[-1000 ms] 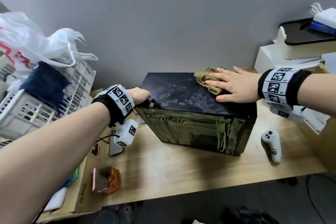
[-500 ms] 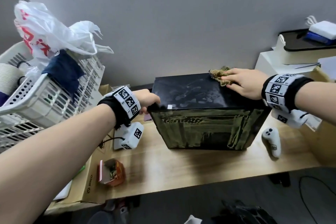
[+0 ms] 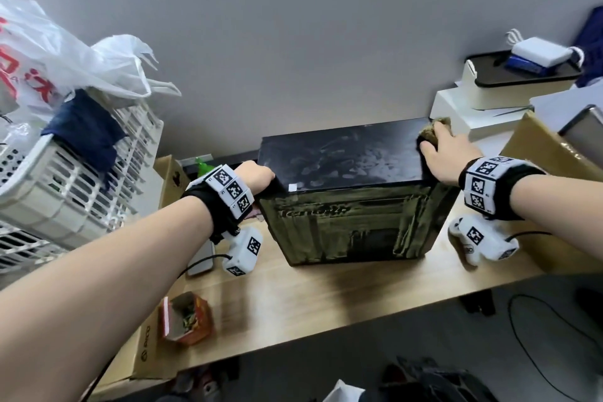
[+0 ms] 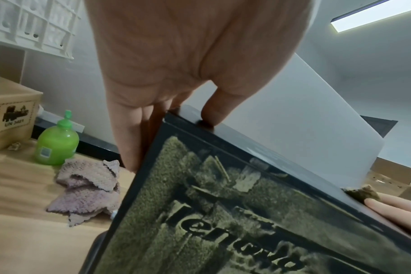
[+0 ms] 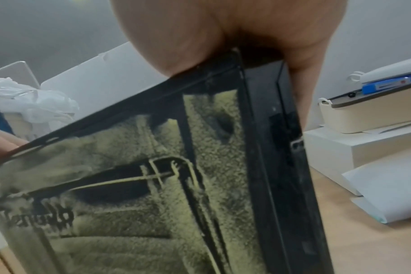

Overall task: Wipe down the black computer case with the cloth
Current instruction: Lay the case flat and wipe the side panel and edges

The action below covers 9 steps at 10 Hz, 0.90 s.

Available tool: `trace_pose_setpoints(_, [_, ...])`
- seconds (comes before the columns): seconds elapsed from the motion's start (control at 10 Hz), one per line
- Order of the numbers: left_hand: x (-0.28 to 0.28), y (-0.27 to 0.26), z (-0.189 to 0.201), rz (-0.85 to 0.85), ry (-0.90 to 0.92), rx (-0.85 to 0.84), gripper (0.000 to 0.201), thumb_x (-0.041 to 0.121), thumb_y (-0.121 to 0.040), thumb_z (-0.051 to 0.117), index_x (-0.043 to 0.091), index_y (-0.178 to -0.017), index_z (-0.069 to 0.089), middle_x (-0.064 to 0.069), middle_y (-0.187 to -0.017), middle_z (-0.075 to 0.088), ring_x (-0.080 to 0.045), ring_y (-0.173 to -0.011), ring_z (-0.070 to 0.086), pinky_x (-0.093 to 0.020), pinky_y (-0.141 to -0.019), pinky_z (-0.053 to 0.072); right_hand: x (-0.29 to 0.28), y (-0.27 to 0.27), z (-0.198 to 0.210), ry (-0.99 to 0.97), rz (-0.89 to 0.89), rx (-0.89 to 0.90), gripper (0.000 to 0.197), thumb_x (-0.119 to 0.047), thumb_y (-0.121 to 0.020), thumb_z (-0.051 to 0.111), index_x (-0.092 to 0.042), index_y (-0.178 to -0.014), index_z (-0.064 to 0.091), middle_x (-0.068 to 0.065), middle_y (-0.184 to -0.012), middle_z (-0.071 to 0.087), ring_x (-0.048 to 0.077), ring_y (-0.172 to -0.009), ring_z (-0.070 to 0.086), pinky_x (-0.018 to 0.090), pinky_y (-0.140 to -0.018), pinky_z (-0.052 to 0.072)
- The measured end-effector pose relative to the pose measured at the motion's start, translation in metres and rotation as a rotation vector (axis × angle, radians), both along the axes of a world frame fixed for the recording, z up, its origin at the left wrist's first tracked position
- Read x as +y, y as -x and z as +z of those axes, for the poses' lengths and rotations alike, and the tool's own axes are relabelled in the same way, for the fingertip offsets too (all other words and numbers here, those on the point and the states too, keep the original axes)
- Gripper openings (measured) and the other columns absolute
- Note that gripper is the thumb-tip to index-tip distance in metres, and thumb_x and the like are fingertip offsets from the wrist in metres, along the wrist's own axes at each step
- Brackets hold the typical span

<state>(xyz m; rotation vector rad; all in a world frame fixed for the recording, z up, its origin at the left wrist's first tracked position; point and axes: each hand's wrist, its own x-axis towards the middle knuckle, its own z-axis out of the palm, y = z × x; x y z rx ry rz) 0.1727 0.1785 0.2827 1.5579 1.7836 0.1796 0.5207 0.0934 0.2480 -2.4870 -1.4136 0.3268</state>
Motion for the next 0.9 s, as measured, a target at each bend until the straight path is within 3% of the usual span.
trace_pose_setpoints(0.1, [0.003,0.001,-0.004,0.046,-0.016,-0.053,0.04,0.018,-0.094,0.055,-0.004,-0.128,0.056,-0.019,-0.117,0.062,-0.036,-0.112,0.063,-0.048,-0.097,0.052,0.004,-0.005,0.002,0.008,0.03,0.021,0.055,-0.051,-0.094,0.031,-0.039,-0.146,0.019,0.028,-0.138,0.041,0.046,-0.12,0.048,0.046,-0.103,0.038])
trace_pose_setpoints(0.2, [0.007,0.0,-0.008,0.132,-0.069,-0.094,0.043,0.024,-0.092,0.056,-0.001,-0.127,0.054,-0.019,-0.127,0.06,-0.035,-0.115,0.06,-0.041,-0.097,0.048,0.013,-0.005,0.008,-0.03,0.044,0.043,0.053,-0.048,-0.094,0.035,-0.037,-0.145,0.027,0.025,-0.137,0.046,0.043,-0.122,0.048,0.043,-0.103,0.039])
trace_pose_setpoints(0.3, [0.011,-0.004,-0.012,0.182,-0.106,-0.171,0.048,0.03,-0.092,0.055,0.001,-0.13,0.053,-0.015,-0.129,0.06,-0.032,-0.115,0.059,-0.035,-0.09,0.045,0.021,-0.005,0.017,-0.069,0.054,0.074,0.04,-0.039,-0.095,0.041,-0.025,-0.132,0.046,0.023,-0.128,0.056,0.042,-0.115,0.052,0.039,-0.096,0.041])
trace_pose_setpoints(0.4, [0.017,-0.003,-0.01,0.164,-0.085,-0.231,0.036,0.035,-0.095,0.052,0.006,-0.115,0.059,-0.014,-0.117,0.062,-0.028,-0.1,0.058,-0.03,-0.087,0.046,0.024,-0.007,0.021,-0.117,0.044,0.126,0.036,-0.032,-0.094,0.045,-0.021,-0.127,0.052,0.02,-0.124,0.06,0.039,-0.113,0.053,0.037,-0.096,0.04])
trace_pose_setpoints(0.5, [0.028,0.001,-0.011,0.168,0.01,-0.268,0.05,0.044,-0.093,0.054,0.006,-0.125,0.061,-0.018,-0.13,0.062,-0.034,-0.116,0.062,-0.046,-0.1,0.051,0.025,-0.012,0.016,-0.144,0.026,0.25,0.044,-0.031,-0.093,0.047,-0.027,-0.137,0.047,0.014,-0.133,0.056,0.034,-0.122,0.05,0.034,-0.104,0.036])
trace_pose_setpoints(0.6, [0.039,-0.004,-0.004,0.164,0.026,-0.307,0.038,0.04,-0.092,0.056,0.009,-0.112,0.065,-0.016,-0.125,0.065,-0.033,-0.113,0.064,-0.046,-0.101,0.051,0.042,-0.018,0.013,-0.192,0.01,0.32,0.047,-0.035,-0.086,0.046,-0.029,-0.132,0.051,0.012,-0.129,0.059,0.033,-0.118,0.052,0.037,-0.104,0.037])
trace_pose_setpoints(0.7, [0.056,-0.015,-0.001,0.21,0.028,-0.335,0.039,0.052,-0.082,0.057,0.017,-0.096,0.066,-0.013,-0.119,0.068,-0.032,-0.108,0.066,-0.045,-0.099,0.052,0.071,-0.028,0.016,-0.172,-0.002,0.361,0.038,-0.023,-0.092,0.049,-0.022,-0.13,0.055,0.012,-0.128,0.059,0.031,-0.117,0.052,0.031,-0.098,0.037])
trace_pose_setpoints(0.8, [0.108,-0.018,-0.027,0.265,0.053,-0.366,0.05,0.064,-0.065,0.061,0.019,-0.087,0.066,-0.009,-0.104,0.071,-0.03,-0.095,0.068,-0.041,-0.091,0.053,0.111,-0.042,0.02,-0.152,0.038,0.399,0.036,-0.012,-0.095,0.049,-0.011,-0.131,0.055,0.012,-0.134,0.055,0.029,-0.125,0.048,0.026,-0.1,0.033])
trace_pose_setpoints(0.9, [0.186,-0.017,-0.075,0.328,0.001,-0.395,0.084,0.07,-0.044,0.065,0.02,-0.112,0.07,-0.008,-0.123,0.069,-0.031,-0.111,0.067,-0.049,-0.101,0.05,0.161,-0.06,0.022,0.013,0.115,0.363,0.036,-0.01,-0.097,0.048,-0.005,-0.132,0.054,0.013,-0.143,0.048,0.028,-0.134,0.041,0.028,-0.108,0.028])
